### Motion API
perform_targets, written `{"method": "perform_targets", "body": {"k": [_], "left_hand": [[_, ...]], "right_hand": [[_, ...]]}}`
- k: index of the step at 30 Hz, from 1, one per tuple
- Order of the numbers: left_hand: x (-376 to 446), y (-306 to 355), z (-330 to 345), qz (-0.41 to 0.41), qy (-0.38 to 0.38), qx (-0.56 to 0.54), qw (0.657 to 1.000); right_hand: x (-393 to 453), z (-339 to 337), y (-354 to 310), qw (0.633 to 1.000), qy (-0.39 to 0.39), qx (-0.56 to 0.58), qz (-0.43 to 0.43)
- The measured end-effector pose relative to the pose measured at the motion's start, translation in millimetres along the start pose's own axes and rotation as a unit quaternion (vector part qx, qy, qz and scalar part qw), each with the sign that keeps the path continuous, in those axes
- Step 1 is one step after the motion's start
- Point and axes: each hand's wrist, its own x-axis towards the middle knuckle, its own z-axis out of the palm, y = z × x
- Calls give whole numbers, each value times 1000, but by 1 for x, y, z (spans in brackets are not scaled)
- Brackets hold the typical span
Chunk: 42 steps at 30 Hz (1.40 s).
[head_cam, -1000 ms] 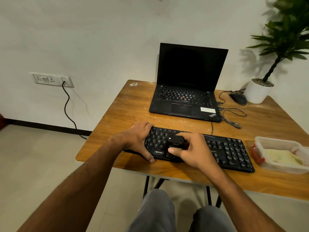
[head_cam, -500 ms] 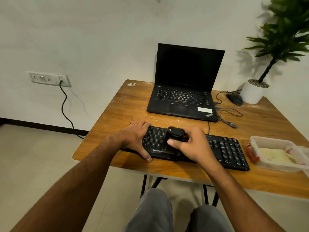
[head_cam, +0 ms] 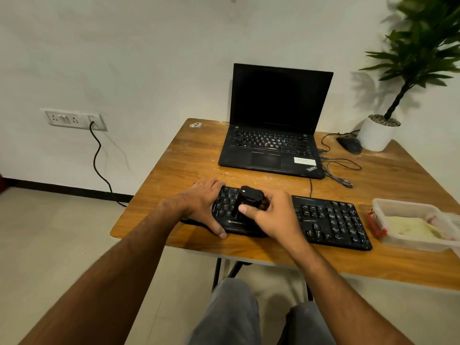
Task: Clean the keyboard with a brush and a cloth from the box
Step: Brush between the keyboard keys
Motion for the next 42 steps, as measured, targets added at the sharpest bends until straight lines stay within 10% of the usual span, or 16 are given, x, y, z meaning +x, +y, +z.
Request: {"method": "perform_targets", "body": {"k": [42], "left_hand": [[-6, -3, 5, 16, 27, -4, 1000]], "right_hand": [[20, -35, -16, 991, -87, -88, 59]]}}
